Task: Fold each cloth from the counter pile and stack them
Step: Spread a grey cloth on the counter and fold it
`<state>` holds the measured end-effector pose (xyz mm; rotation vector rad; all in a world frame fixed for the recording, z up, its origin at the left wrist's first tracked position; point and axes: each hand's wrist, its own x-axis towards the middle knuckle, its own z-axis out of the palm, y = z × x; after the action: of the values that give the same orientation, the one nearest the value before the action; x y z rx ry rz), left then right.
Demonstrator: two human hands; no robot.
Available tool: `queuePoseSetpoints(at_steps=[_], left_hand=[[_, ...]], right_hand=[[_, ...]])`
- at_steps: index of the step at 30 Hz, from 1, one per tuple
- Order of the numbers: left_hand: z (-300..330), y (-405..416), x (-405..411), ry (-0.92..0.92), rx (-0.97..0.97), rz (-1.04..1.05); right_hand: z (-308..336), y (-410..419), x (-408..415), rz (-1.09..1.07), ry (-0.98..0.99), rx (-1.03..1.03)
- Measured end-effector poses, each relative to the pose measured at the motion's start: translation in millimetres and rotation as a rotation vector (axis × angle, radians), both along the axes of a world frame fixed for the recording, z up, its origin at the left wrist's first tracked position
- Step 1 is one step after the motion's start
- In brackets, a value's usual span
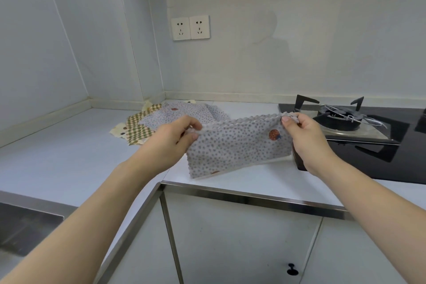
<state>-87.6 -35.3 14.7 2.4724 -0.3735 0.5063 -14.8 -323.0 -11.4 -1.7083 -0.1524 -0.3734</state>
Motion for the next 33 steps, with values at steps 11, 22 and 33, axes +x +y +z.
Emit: queuePoseSetpoints(at_steps=[11, 22, 33], left_hand=[[4.2, -3.6, -4.2, 0.017, -0.058, 0.086], [3.8, -5.3, -6.3, -0.008, -0.317, 0.010], [-2.8, -15.8, -4.4, -0.020, -0.319, 0.140]], right_hand=[[15.2, 2.1, -22.8, -0.032, -0.085, -0.135], [10.0, -9.8, -32.0, 0.009, -0.056, -0.089], [4.4, -4.3, -17.3, -0.060, -0.152, -0.131]])
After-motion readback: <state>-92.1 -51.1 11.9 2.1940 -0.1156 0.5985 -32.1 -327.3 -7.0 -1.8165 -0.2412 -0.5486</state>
